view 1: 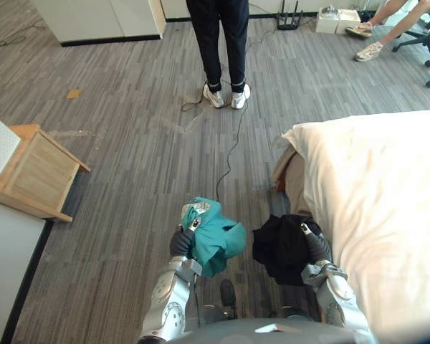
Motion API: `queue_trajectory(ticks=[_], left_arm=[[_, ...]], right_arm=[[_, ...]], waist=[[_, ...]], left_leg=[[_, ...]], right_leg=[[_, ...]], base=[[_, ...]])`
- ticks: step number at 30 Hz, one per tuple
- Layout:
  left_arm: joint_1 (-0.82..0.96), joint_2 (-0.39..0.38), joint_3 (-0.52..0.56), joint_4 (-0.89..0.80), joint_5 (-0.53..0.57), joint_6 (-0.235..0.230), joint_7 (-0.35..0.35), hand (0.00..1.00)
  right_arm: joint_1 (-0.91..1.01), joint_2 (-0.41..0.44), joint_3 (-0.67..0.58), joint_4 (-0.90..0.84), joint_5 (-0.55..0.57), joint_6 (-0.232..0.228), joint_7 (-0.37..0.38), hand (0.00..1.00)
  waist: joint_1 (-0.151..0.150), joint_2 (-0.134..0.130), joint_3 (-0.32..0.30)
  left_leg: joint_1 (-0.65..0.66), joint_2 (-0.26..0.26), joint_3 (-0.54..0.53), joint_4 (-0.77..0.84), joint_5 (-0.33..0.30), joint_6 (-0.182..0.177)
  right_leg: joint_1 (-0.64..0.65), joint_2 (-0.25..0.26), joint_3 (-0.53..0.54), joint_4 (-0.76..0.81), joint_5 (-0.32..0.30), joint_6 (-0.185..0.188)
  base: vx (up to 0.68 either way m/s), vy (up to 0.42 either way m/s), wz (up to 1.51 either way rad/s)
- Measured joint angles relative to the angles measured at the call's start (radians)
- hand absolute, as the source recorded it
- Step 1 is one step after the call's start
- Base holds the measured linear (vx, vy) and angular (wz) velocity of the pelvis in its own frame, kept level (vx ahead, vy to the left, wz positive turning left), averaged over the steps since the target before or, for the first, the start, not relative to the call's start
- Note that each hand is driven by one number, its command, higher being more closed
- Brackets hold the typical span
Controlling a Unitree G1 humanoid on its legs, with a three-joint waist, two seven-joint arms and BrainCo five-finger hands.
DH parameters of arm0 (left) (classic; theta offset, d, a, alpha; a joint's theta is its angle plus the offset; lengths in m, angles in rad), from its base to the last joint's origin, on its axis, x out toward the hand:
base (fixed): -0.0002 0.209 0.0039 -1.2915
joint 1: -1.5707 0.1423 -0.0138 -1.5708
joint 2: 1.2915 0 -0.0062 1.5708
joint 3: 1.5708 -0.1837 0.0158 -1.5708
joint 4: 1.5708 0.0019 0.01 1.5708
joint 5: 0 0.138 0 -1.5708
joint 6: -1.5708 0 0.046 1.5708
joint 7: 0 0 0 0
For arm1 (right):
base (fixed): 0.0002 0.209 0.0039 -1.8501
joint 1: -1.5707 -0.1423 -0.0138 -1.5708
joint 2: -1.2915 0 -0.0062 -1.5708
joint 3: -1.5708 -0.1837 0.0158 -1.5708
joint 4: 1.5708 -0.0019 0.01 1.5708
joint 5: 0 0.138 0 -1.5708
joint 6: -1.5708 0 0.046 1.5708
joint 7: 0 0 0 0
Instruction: Tidy the bed and pick cloth on bed and put in laundry
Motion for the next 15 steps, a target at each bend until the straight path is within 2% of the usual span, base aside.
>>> queue_trajectory(ticks=[4, 9, 15], left_arm=[[0.001, 0.005, -0.030, 0.000, -0.001, 0.009, 0.012, 1.00], [0.009, 0.009, -0.034, 0.000, 0.001, 0.018, 0.024, 1.00], [0.015, 0.013, -0.035, 0.001, 0.020, 0.021, 0.064, 1.00]], right_arm=[[0.004, 0.006, 0.012, 0.003, 0.000, 0.024, -0.007, 1.00], [0.003, 0.029, 0.025, 0.003, 0.000, 0.025, -0.008, 1.00], [0.004, 0.030, 0.029, 0.003, 0.000, 0.025, -0.018, 1.00]], waist=[[0.000, 0.002, -0.002], [-0.002, -0.001, -0.008], [-0.004, 0.010, -0.015]], left_leg=[[0.016, 0.017, 0.002, 0.000, 0.001, -0.021], [0.023, 0.037, 0.002, -0.005, 0.007, -0.058], [0.020, 0.039, 0.003, -0.007, 0.008, -0.060]], right_leg=[[0.015, 0.014, 0.000, -0.006, 0.022, 0.000], [0.020, 0.031, -0.001, -0.014, 0.044, -0.002], [0.026, 0.032, -0.008, -0.040, 0.042, -0.005]], base=[[0.05, -0.082, -0.04], [0.00, -0.044, -0.06], [-0.07, -0.010, -0.05]])
